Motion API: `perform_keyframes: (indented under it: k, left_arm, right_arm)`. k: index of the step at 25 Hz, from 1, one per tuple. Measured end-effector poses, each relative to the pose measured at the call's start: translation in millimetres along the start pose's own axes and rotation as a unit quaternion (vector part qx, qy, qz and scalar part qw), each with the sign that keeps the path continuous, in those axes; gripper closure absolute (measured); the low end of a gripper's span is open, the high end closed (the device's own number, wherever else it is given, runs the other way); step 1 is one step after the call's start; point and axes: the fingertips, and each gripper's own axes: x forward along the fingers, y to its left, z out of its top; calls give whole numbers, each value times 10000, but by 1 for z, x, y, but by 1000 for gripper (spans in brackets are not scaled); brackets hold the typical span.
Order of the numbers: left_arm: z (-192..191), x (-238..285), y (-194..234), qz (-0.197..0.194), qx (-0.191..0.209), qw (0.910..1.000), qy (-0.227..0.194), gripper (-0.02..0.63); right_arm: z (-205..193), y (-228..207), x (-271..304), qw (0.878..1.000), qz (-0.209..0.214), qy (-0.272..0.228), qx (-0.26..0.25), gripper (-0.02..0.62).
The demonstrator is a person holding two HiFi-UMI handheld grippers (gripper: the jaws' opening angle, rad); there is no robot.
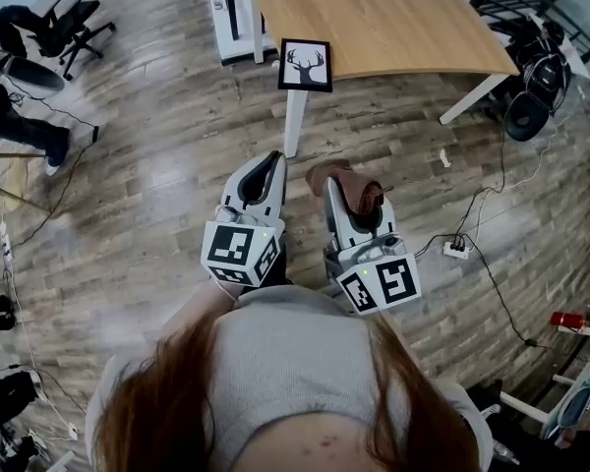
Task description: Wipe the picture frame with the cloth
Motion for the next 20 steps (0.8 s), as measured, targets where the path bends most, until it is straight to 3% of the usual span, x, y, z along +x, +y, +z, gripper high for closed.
perform_keyframes:
  k: [9,14,20]
  left_arm:
    - [18,106,68,-211,-70,9996,165,598]
    - [30,168,102,-562,169,9977,341,598]
    - [32,221,136,-667,233,9959,558,597]
  right_arm:
    - [4,-58,112,9998,-197,-1,-52,499]
    - [10,-78,184,9996,-200,-45,-198,499]
    - [8,-110,236,9989,-440,-48,-141,499]
